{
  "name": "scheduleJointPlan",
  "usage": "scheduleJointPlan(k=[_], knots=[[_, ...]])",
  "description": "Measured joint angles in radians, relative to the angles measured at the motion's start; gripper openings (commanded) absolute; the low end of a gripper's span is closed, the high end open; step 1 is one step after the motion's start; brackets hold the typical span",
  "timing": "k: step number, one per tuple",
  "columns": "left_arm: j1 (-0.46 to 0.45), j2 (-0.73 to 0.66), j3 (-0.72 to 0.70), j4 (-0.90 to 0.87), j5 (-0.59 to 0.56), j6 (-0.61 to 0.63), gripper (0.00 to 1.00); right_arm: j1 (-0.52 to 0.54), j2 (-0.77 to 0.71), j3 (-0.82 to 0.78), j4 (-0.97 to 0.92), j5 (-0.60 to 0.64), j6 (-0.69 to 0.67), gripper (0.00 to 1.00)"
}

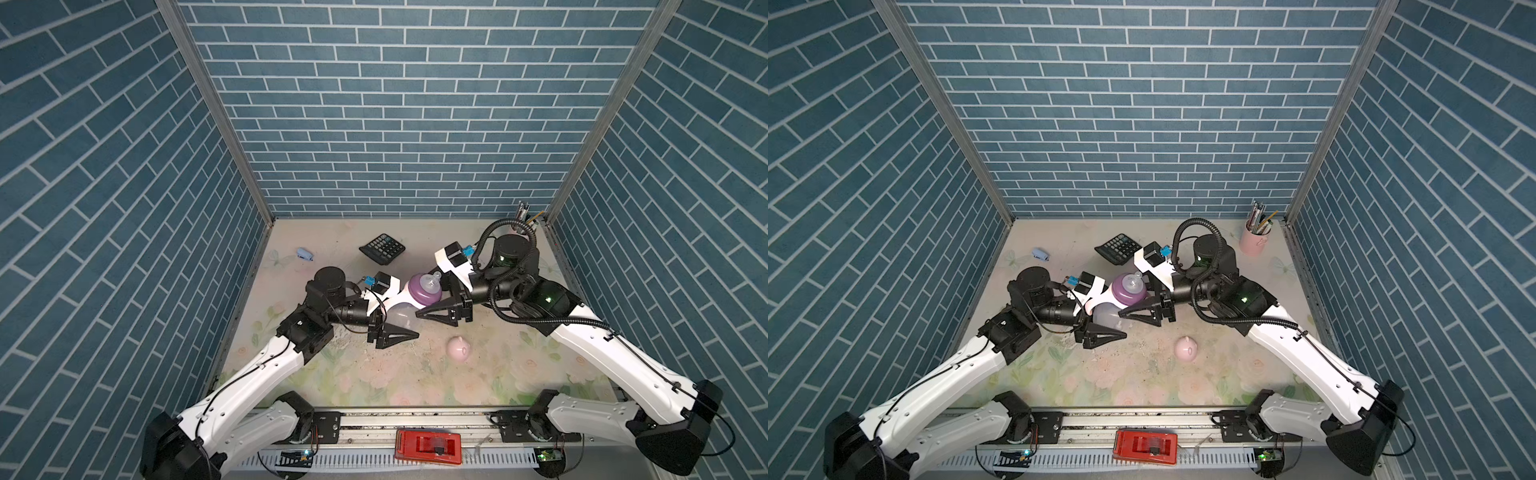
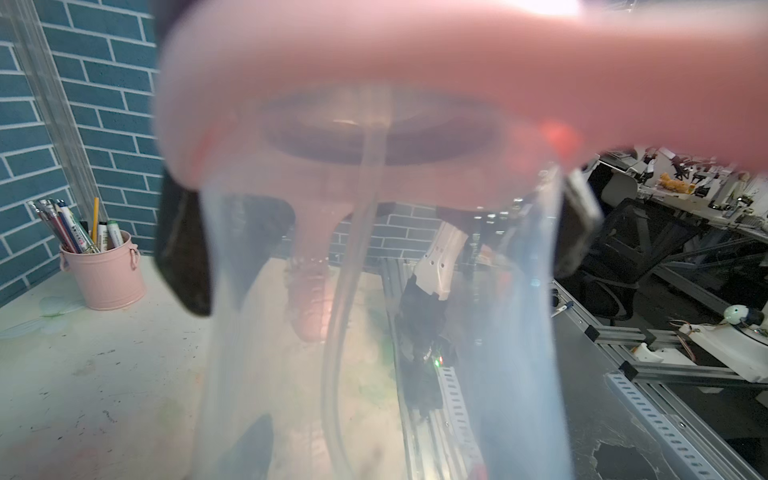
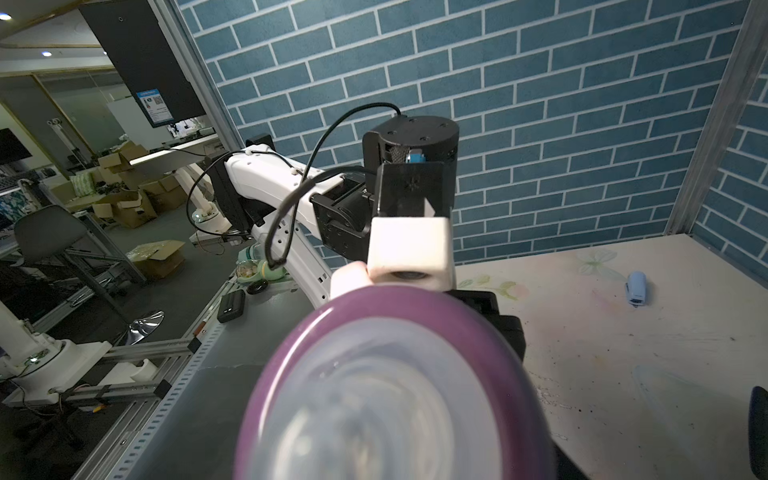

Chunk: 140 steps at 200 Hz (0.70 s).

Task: Assemble the baby bottles
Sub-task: Place the baby bottle at the center of the board.

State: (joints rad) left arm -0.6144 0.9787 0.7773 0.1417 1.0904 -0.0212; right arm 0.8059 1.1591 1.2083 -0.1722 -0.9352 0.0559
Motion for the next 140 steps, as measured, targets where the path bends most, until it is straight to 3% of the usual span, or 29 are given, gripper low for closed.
scheduleJointPlan(k=[8, 12, 93, 140], knots=[[0.0, -0.005, 0.0, -0.005, -0.012, 0.004, 0.97, 0.0, -0.002, 0.0, -0.003, 0.007, -0.001, 0.45], [0.001, -0.008, 0.0, -0.01, -0.024, 0.004, 0.99, 0.0, -0.004, -0.001, -0.006, 0.016, -0.003, 0.45], [0.032, -0.091, -0.058, -0.096, -0.335, 0.018, 1.0, -0.016, -0.107, -0.023, -0.178, 0.298, -0.065, 0.4], [0.043, -0.124, -0.171, -0.14, -0.643, 0.011, 0.99, -0.018, -0.152, -0.083, -0.217, 0.579, -0.099, 0.35]])
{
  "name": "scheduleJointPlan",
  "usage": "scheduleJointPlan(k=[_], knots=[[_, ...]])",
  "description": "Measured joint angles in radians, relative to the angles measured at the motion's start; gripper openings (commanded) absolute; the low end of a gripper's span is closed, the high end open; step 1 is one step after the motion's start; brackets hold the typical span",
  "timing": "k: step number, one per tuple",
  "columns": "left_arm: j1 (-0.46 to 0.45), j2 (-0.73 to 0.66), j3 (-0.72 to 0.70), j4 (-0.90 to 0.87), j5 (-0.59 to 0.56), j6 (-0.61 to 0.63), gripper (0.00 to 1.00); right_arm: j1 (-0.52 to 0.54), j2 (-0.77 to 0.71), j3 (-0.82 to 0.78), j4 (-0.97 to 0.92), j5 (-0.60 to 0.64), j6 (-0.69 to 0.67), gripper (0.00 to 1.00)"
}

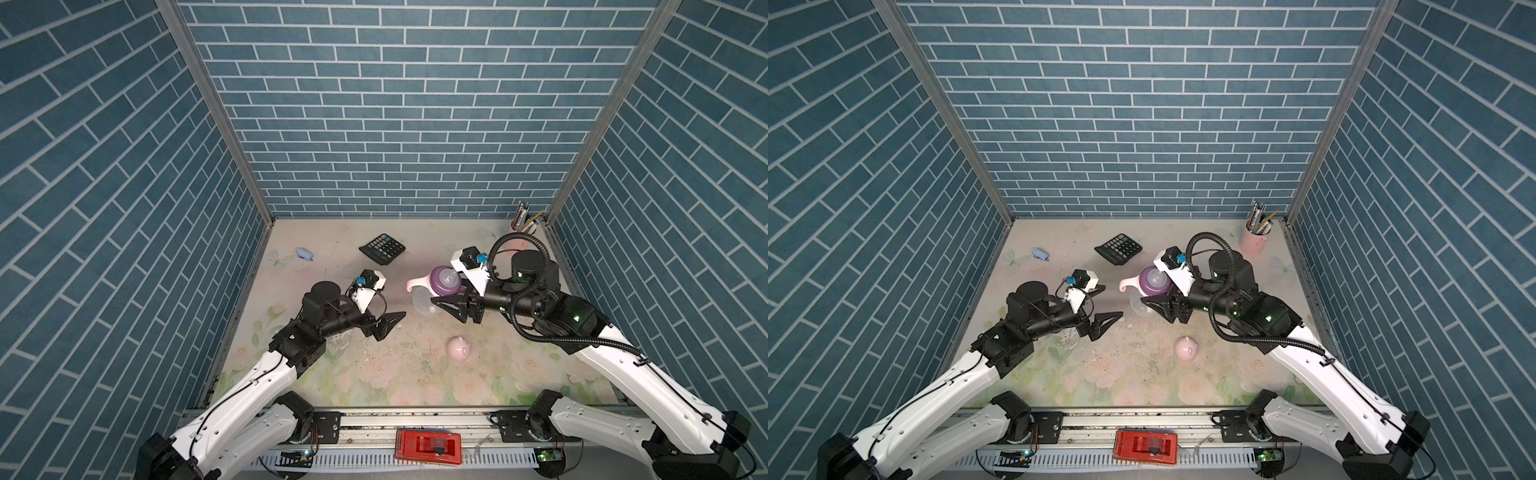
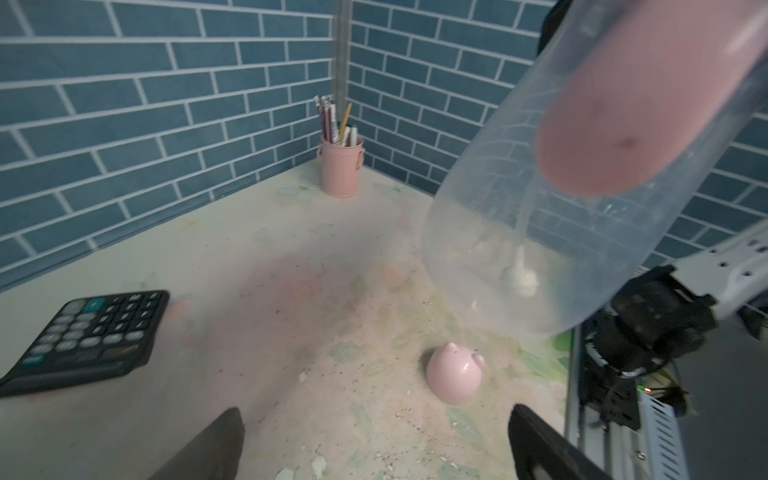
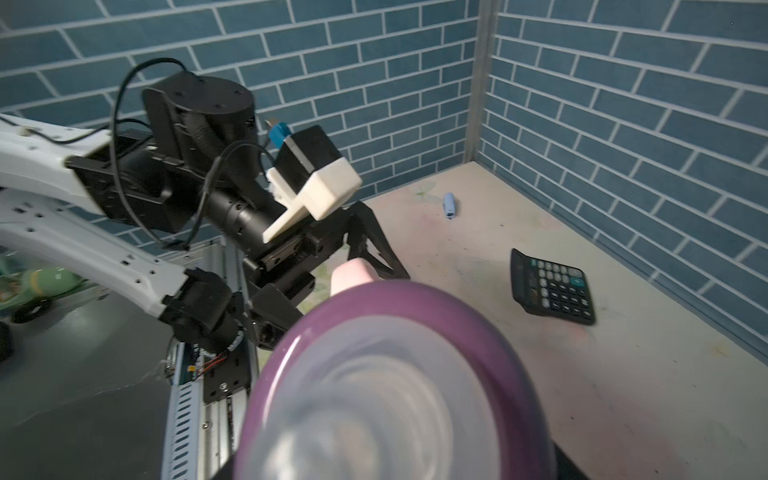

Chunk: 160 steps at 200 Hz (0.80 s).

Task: Assemble the baby bottles
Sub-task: Place the baby bottle at the center of the board.

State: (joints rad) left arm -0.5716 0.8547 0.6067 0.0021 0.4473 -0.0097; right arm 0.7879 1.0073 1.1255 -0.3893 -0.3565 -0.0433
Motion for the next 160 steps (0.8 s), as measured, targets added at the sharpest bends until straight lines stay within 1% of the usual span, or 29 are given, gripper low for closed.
scheduleJointPlan(k=[17, 35, 66, 88, 114, 160], knots=[[0.0, -0.049, -0.056, -0.007, -0.093, -0.01, 1.0, 0.0, 0.026, -0.039, 0.013, 0.104, -0.007, 0.34], [0.0, -0.12, -0.093, -0.009, -0.18, -0.019, 1.0, -0.001, 0.07, -0.093, 0.058, 0.2, -0.01, 0.31], [0.002, -0.212, -0.103, -0.012, -0.289, -0.025, 1.0, -0.006, 0.161, -0.186, 0.184, 0.31, -0.01, 0.31], [0.002, -0.252, -0.103, -0.029, -0.346, -0.027, 0.99, -0.011, 0.232, -0.228, 0.288, 0.341, -0.006, 0.31], [0.002, -0.272, -0.103, -0.056, -0.387, -0.028, 1.0, -0.017, 0.304, -0.266, 0.416, 0.351, 0.014, 0.32], [0.002, -0.272, -0.103, -0.071, -0.433, -0.028, 1.0, -0.034, 0.416, -0.272, 0.535, 0.344, 0.053, 0.33]])
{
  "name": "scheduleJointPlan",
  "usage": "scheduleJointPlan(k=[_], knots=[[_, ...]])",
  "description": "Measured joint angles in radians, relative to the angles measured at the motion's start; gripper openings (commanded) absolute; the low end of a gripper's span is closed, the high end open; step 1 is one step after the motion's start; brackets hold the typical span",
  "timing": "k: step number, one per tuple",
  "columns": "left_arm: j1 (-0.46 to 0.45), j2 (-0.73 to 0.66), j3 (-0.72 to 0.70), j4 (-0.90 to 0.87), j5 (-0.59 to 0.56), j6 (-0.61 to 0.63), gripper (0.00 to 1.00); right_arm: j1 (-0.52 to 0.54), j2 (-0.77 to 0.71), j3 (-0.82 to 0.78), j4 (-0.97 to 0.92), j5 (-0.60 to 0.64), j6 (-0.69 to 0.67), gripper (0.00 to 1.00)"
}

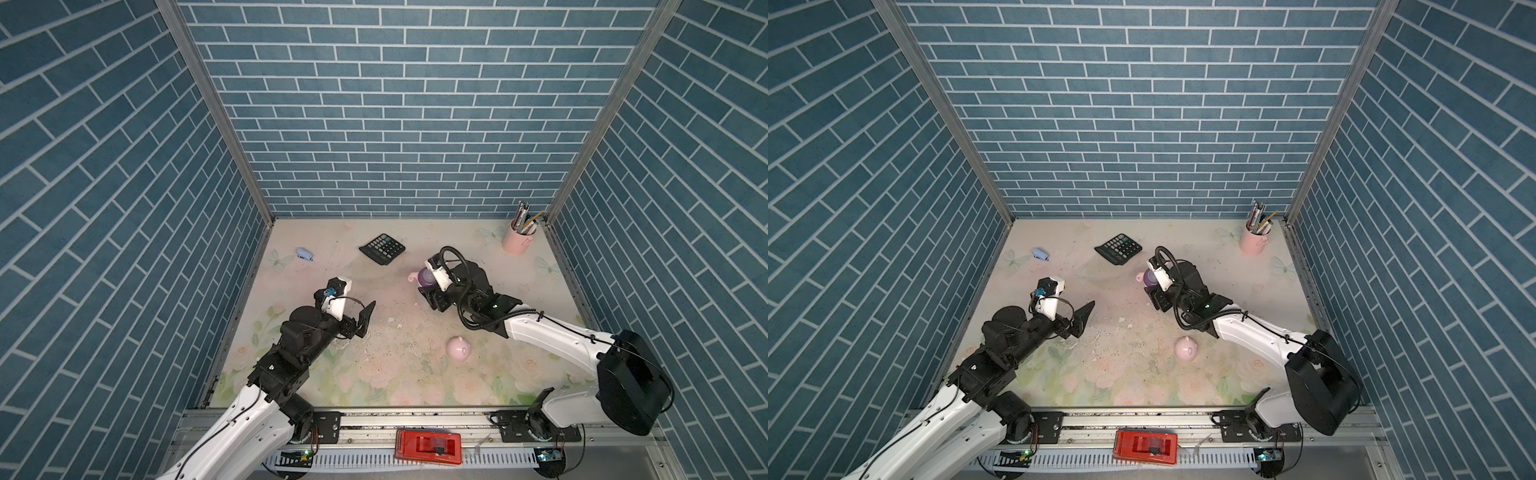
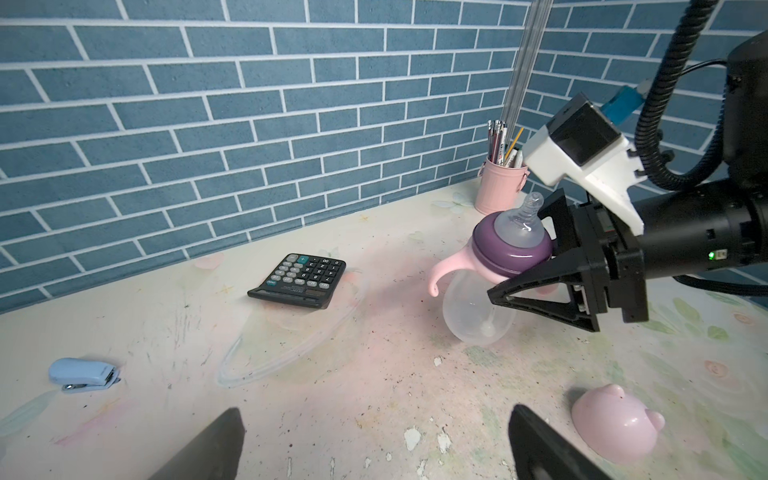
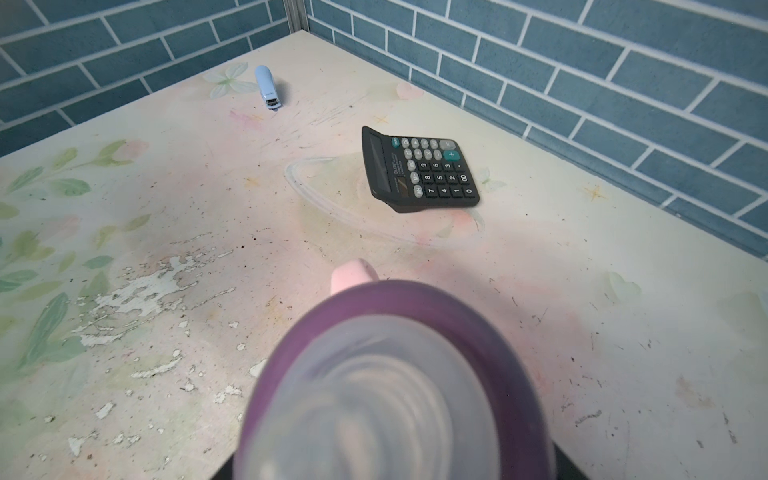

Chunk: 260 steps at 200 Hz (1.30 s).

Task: Assemble the baby bottles
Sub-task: Place the baby bottle at the center of the board.

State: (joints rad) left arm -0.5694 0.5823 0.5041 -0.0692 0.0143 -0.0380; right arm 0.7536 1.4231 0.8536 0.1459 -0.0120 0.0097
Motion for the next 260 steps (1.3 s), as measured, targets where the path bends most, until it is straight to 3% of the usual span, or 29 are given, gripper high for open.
scheduleJointPlan(k=[178, 239, 260], knots=[[0.0, 0.049, 0.0, -0.032, -0.017, 0.0, 1.0, -0.017, 0.116, -0.088, 0.16, -0.025, 0.112, 0.41], [0.0, 0.052, 0.0, -0.034, -0.013, 0.001, 1.0, -0.019, 0.117, -0.103, 0.192, -0.03, 0.122, 0.6], [0.0, 0.052, 0.0, -0.039, -0.012, 0.001, 0.99, -0.019, 0.117, -0.103, 0.191, -0.03, 0.122, 0.74]])
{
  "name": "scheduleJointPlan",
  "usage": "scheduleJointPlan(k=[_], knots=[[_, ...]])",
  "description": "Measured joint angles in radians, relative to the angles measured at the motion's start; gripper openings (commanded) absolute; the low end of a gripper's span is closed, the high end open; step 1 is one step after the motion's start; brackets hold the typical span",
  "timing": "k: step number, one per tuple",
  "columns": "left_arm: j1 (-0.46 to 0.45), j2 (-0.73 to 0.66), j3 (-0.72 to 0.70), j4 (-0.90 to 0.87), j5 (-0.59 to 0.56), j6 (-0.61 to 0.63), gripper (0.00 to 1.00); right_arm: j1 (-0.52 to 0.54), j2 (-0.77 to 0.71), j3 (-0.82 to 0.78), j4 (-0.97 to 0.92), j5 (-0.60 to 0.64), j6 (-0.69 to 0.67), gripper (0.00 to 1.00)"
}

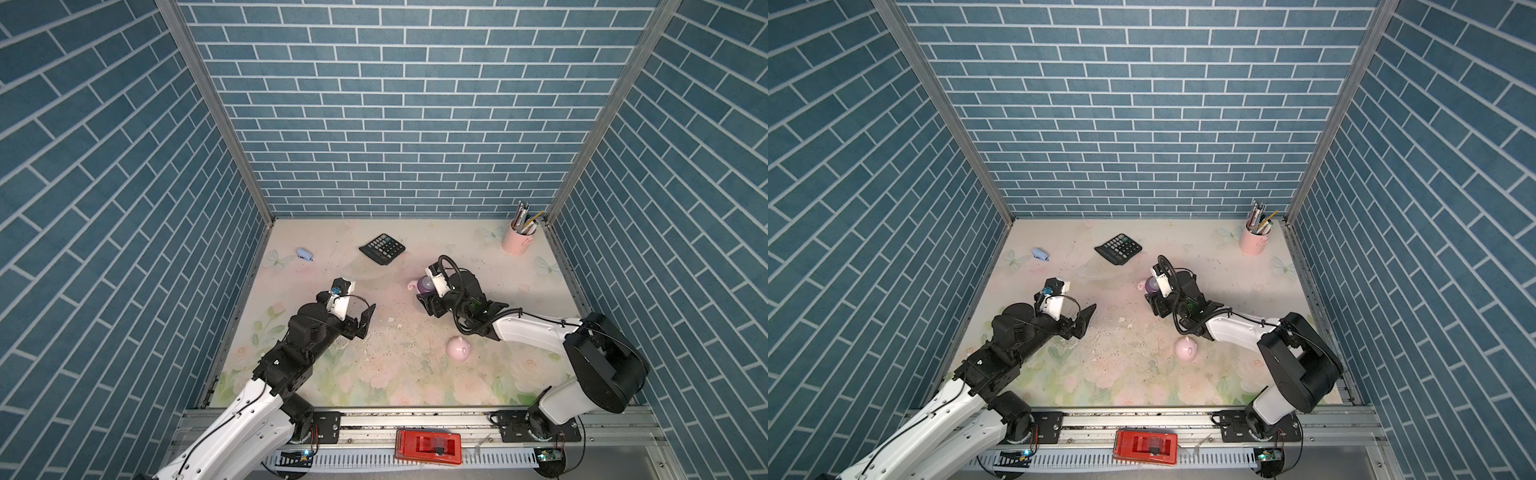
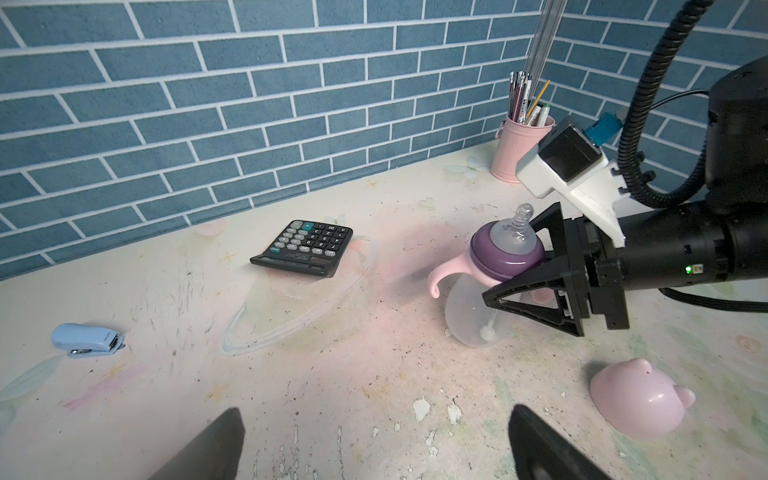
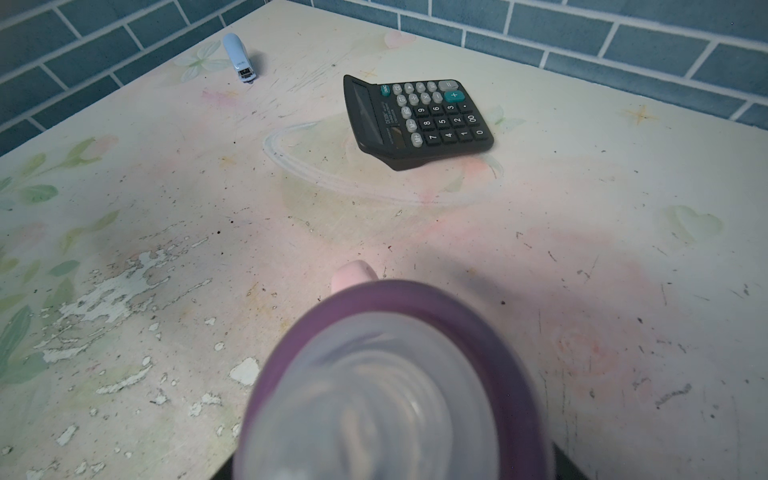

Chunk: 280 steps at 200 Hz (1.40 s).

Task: Assemble the baby bottles
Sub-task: Place the baby bottle at the center of the board, then pick up the lid from the center of the board.

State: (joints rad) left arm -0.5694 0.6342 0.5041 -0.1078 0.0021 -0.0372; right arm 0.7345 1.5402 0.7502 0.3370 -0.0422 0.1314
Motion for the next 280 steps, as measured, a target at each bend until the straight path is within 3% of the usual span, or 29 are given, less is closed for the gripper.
scheduleJointPlan(k=[17, 53, 132, 173, 217, 246, 280], knots=[[0.0, 0.0, 0.0, -0.001, 0.003, 0.0, 1.0, 0.0, 0.0, 0.0, -0.002, -0.003, 0.002, 0.87], [0.0, 0.003, 0.0, -0.001, 0.016, 0.002, 1.0, 0.0, -0.003, 0.0, -0.028, -0.011, 0.003, 0.98], [0.0, 0.035, 0.0, -0.003, 0.024, 0.004, 1.0, -0.001, -0.156, 0.0, -0.165, 0.016, 0.003, 0.98], [0.0, 0.052, 0.021, -0.027, 0.012, 0.003, 1.0, 0.0, -0.394, -0.036, -0.337, 0.056, 0.028, 0.97], [0.001, 0.048, 0.024, -0.031, -0.026, 0.001, 1.0, 0.005, -0.638, -0.073, -0.62, 0.126, 0.126, 0.88], [0.002, 0.037, 0.024, -0.032, -0.049, 0.0, 1.0, 0.029, -0.613, -0.061, -0.76, 0.148, 0.245, 0.87], [0.002, 0.032, 0.024, -0.048, -0.066, -0.001, 1.0, 0.127, -0.507, -0.06, -0.877, 0.171, 0.369, 0.87]])
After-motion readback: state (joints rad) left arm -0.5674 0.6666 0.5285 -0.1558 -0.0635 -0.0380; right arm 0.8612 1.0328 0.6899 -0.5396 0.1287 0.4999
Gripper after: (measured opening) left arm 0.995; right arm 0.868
